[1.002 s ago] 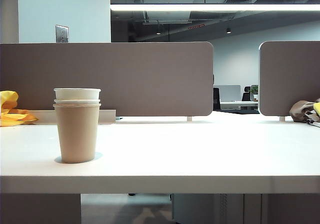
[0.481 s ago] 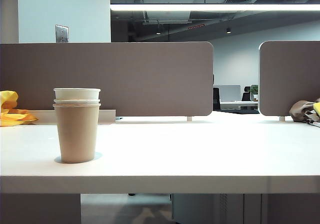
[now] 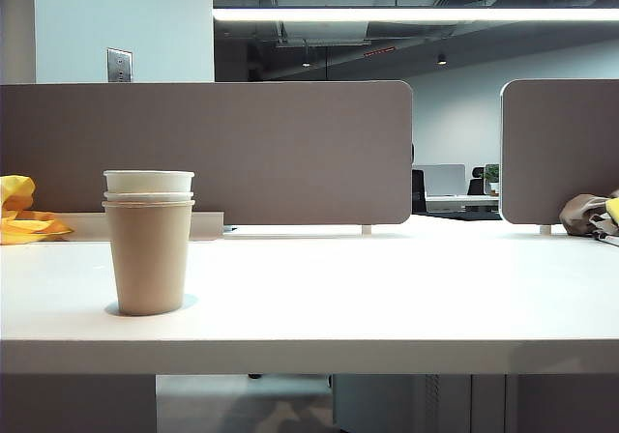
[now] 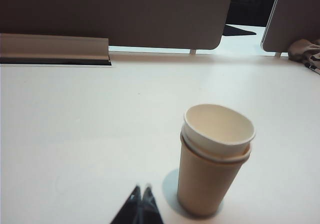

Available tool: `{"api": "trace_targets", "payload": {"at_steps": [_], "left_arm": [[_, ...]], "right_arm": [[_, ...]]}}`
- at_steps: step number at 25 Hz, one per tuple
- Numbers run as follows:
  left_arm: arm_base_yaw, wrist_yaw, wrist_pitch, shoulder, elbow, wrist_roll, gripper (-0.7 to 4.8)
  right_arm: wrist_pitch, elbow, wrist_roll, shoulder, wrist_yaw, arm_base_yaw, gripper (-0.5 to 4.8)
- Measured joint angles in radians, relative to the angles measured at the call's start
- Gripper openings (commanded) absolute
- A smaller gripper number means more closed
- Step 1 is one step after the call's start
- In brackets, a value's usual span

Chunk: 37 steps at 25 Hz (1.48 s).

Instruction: Pick up all the paper cups on the table one by one and stack them together.

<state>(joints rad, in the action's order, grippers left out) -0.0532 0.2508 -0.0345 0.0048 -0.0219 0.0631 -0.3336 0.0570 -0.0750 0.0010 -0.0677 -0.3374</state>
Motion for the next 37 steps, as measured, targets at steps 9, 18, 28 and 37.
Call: {"api": "trace_targets", "payload": {"at_steps": [9,18,28,37], "left_arm": [[0.0,0.0,-0.05,0.0,0.017,0.0,-0.06],[0.0,0.0,-0.053,0.0,0.017,0.0,-0.06],[0.068,0.0,-0.053,0.0,0.017,0.0,-0.06],[0.078,-0.004,-0.053,0.0,0.017,0.0,-0.06]], "right_arm": [[0.015,-0.004,0.0,0.001,0.0,0.0,0.0],[0.156,-0.049,0.0,0.001,0.0,0.01,0.0],[0.156,-0.049,0.0,0.0,0.002,0.021,0.0],[0.156,-0.049,0.0,0.0,0.0,0.12,0.0]]}}
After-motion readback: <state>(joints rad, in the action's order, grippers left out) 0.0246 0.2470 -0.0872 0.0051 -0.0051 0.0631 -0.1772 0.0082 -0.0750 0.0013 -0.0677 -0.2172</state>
